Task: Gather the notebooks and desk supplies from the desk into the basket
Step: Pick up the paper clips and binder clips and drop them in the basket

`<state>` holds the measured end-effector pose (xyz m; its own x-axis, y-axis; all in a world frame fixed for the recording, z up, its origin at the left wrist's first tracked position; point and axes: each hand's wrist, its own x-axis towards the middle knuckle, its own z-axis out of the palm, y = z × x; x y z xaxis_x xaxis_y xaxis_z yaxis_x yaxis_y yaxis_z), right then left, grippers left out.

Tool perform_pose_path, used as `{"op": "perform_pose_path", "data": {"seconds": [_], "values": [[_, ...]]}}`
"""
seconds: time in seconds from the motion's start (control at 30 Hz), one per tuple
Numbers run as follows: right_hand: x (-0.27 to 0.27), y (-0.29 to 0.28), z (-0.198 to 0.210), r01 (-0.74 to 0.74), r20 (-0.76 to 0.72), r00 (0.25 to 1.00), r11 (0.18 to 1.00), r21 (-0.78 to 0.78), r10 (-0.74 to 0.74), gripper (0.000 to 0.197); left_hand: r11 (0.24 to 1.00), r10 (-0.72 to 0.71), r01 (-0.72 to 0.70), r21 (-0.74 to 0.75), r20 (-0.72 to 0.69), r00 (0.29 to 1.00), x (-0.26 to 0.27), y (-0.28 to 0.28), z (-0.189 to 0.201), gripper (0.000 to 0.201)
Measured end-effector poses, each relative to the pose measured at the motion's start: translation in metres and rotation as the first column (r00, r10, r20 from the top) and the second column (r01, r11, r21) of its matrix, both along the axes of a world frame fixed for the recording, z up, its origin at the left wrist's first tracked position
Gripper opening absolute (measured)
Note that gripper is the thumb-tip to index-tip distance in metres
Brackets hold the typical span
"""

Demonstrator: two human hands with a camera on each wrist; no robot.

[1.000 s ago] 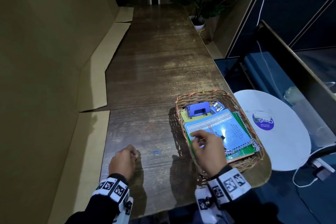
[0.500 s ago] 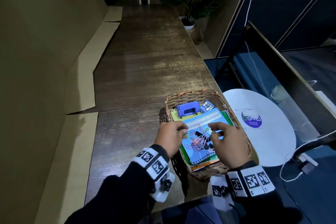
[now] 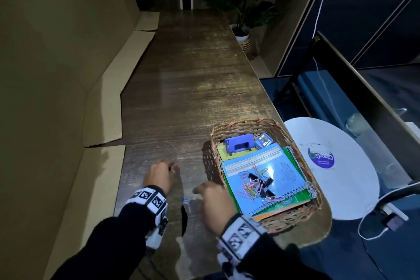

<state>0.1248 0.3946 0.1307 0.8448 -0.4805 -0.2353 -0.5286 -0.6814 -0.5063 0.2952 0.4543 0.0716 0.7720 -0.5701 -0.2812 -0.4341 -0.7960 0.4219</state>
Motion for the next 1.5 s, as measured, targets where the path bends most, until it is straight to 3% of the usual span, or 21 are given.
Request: {"op": "perform_pose_path", "data": {"seconds": [0.2, 0.3, 0.37, 0.47, 0.53, 0.63, 0.73, 0.87, 1.1, 1.27, 1.5], "values": [[0.024, 0.023, -0.056, -0.32, -0.222, 0.93, 0.942, -0.101, 0.293, 0.042, 0.971, -0.166, 0.143, 0.19, 0.11, 0.98, 0.015, -0.017, -0.014, 0.027], [0.011, 0.025, -0.067, -0.381, -0.226, 0.912, 0.91, -0.161, 0.342, 0.036, 0.94, -0.248, 0.211, 0.268, 0.113, 0.962, 0.012, -0.019, -0.018, 0.029], [0.001, 0.024, -0.064, -0.4, -0.304, 0.888, 0.904, -0.149, 0.343, 0.028, 0.926, -0.27, 0.222, 0.304, 0.127, 0.954, 0.009, -0.017, -0.017, 0.029], [-0.008, 0.021, -0.067, -0.332, -0.245, 0.928, 0.92, -0.208, 0.28, 0.022, 0.904, -0.324, 0.259, 0.339, 0.15, 0.934, 0.005, -0.013, -0.011, 0.029], [-0.008, 0.018, -0.057, -0.28, -0.213, 0.944, 0.953, -0.118, 0.251, 0.015, 0.874, -0.39, 0.308, 0.376, 0.165, 0.906, 0.005, -0.009, -0.009, 0.029], [-0.008, 0.015, -0.049, -0.14, -0.223, 0.967, 0.988, -0.068, 0.122, 0.035, 0.854, -0.42, 0.327, 0.406, 0.164, 0.893, 0.004, -0.005, -0.009, 0.031], [-0.008, 0.013, -0.045, -0.031, -0.23, 0.973, 0.999, -0.026, 0.024, 0.042, 0.855, -0.405, 0.306, 0.42, 0.171, 0.898, -0.002, -0.002, -0.006, 0.032], [-0.01, 0.013, -0.047, -0.017, -0.22, 0.975, 0.999, -0.028, 0.01, 0.041, 0.862, -0.374, 0.283, 0.419, 0.15, 0.915, -0.007, -0.004, -0.002, 0.032], [-0.013, 0.013, -0.047, -0.118, -0.258, 0.959, 0.993, 0.016, 0.118, 0.046, 0.89, -0.31, 0.252, 0.381, 0.098, 0.946, -0.006, 0.001, -0.005, 0.03], [-0.016, 0.011, -0.042, -0.087, -0.247, 0.962, 0.99, 0.112, 0.113, 0.038, 0.941, -0.25, 0.23, 0.249, 0.049, 0.967, -0.012, 0.007, -0.002, 0.02], [-0.024, -0.007, -0.002, 0.134, 0.028, 0.99, 0.975, 0.179, -0.141, 0.036, 0.993, -0.115, 0.116, 0.016, -0.066, 0.991, -0.021, 0.016, 0.005, 0.023]]}}
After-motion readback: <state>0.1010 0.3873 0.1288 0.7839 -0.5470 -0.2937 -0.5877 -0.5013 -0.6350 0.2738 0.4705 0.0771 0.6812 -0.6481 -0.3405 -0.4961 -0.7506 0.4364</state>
